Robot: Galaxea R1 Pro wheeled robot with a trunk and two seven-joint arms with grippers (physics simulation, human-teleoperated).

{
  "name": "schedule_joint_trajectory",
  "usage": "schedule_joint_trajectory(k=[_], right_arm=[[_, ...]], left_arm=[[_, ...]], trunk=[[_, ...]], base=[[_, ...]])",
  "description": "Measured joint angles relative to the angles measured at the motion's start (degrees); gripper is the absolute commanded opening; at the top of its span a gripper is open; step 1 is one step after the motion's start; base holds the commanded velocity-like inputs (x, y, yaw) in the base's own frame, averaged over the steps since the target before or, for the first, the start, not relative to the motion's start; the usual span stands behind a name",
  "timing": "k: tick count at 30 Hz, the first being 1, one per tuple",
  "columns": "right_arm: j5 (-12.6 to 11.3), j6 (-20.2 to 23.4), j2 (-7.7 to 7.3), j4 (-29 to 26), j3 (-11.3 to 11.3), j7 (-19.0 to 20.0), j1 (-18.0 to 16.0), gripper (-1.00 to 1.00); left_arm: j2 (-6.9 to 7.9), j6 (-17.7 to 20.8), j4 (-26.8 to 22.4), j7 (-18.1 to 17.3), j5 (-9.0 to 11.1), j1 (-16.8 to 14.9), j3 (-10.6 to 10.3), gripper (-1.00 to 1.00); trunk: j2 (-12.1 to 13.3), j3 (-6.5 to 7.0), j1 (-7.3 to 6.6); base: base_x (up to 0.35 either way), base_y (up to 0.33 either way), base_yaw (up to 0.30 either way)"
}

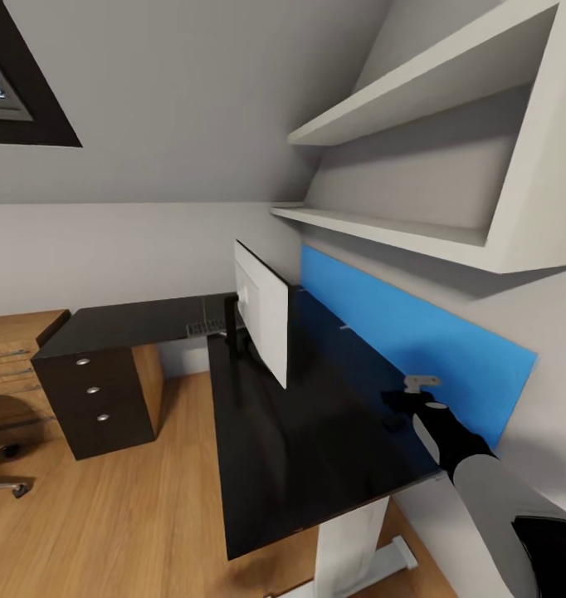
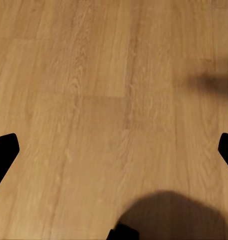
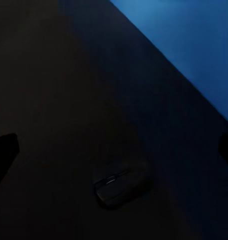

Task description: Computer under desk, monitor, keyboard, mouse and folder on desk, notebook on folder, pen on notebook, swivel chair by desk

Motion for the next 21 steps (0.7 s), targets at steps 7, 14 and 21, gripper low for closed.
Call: schedule_joint_trajectory(k=[7, 14, 21], right_arm=[[-0.1, 3.1, 0.01, 0.1, 0.1, -0.7, 0.0, 1.0], [-0.1, 4.9, 0.01, 0.4, -0.1, -2.8, 0.0, 1.0], [-0.2, 5.0, 0.21, 1.7, -0.1, -4.5, 0.0, 1.0]], left_arm=[[0.1, 0.0, 0.0, 0.0, 0.0, 0.0, 0.1, 1.0], [0.1, 0.1, 0.0, 0.0, 0.0, 0.0, 0.1, 1.0], [0.1, 0.0, 0.0, 0.0, 0.0, 0.0, 0.1, 1.0]], trunk=[[0.0, 0.0, 0.02], [0.0, 0.0, 0.03], [0.0, 0.0, 0.0]], base=[[0.149, 0.0, 0.0], [0.005, 0.0, 0.0], [0.127, 0.0, 0.0]])
